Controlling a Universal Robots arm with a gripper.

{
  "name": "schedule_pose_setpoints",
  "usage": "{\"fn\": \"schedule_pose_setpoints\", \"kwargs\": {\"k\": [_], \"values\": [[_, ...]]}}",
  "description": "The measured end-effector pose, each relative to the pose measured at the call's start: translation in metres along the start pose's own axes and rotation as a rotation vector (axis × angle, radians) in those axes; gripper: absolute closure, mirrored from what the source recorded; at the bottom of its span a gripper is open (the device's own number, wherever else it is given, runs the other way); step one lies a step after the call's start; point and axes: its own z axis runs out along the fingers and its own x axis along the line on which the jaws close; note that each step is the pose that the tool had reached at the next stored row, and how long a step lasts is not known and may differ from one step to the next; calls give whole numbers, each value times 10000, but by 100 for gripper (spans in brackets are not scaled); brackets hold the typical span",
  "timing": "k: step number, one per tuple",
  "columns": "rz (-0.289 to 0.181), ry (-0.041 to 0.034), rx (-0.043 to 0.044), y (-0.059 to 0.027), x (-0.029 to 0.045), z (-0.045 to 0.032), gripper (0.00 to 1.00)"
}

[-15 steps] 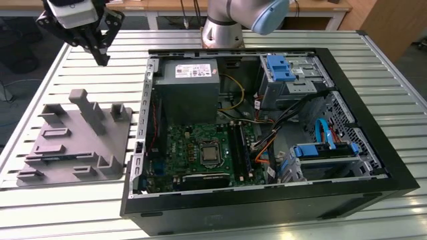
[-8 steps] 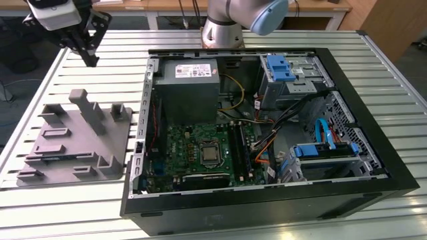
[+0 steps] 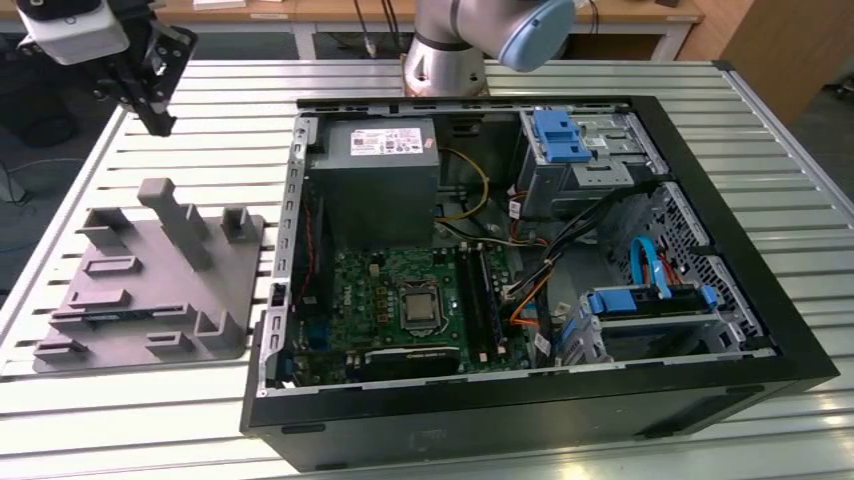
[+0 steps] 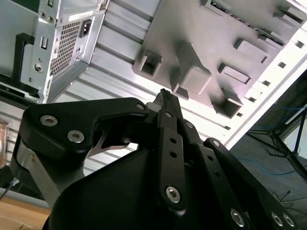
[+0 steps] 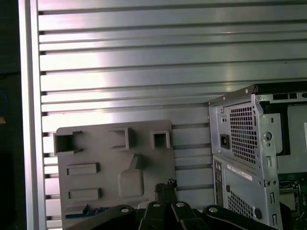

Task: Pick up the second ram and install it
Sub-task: 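Reach for the second ram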

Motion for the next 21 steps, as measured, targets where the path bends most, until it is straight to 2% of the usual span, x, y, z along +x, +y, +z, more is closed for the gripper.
{"fn": "schedule_pose_setpoints", "kwargs": {"k": [5, 15, 18, 21], "values": [[1, 0, 0, -12, 150, 10, 90], [1, 1, 1, -43, 527, 57, 90], [0, -1, 0, -57, 589, 103, 90], [0, 1, 0, -123, 616, 153, 90]]}}
